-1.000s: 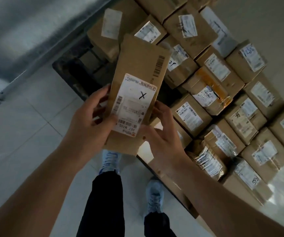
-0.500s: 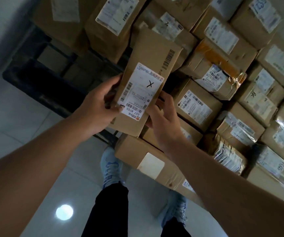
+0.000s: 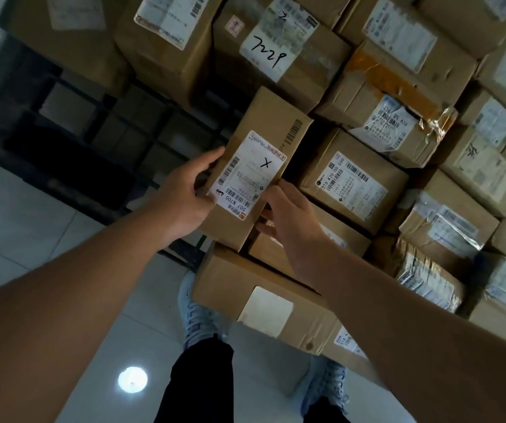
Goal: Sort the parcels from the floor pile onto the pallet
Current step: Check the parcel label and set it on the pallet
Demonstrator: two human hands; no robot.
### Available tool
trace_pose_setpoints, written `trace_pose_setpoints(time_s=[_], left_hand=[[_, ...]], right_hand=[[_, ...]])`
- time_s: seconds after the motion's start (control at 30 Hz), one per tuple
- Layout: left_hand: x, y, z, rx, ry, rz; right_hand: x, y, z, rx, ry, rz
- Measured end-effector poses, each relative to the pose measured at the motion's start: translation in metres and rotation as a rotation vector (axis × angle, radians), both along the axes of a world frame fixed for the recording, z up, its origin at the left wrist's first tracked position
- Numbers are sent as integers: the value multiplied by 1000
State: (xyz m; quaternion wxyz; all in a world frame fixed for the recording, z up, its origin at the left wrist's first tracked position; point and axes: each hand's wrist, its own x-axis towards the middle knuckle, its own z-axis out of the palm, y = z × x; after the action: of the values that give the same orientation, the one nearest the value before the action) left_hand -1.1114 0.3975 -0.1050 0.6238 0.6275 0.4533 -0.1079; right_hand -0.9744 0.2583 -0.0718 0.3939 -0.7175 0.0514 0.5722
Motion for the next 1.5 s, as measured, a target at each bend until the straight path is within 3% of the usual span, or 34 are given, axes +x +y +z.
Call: trace_pose_setpoints(time_s=[0.37, 0.67, 0.87, 1.03, 1.17, 1.5], left_hand=[[23, -21, -31, -19, 38, 36], [23, -29, -36, 193, 57, -77], [22, -30, -34, 288, 89, -167], [25, -30, -30, 372, 149, -239], [29, -34, -14, 454, 168, -302], [50, -41, 100, 670, 141, -466]], right_hand=[[13, -11, -19, -57, -176, 151], [6, -13, -23, -72, -307, 176], [9, -9, -21, -103, -297, 345], [10, -4, -17, -129, -251, 345], [8, -4, -10, -101, -271, 336], [17, -19, 73, -28, -580, 625]])
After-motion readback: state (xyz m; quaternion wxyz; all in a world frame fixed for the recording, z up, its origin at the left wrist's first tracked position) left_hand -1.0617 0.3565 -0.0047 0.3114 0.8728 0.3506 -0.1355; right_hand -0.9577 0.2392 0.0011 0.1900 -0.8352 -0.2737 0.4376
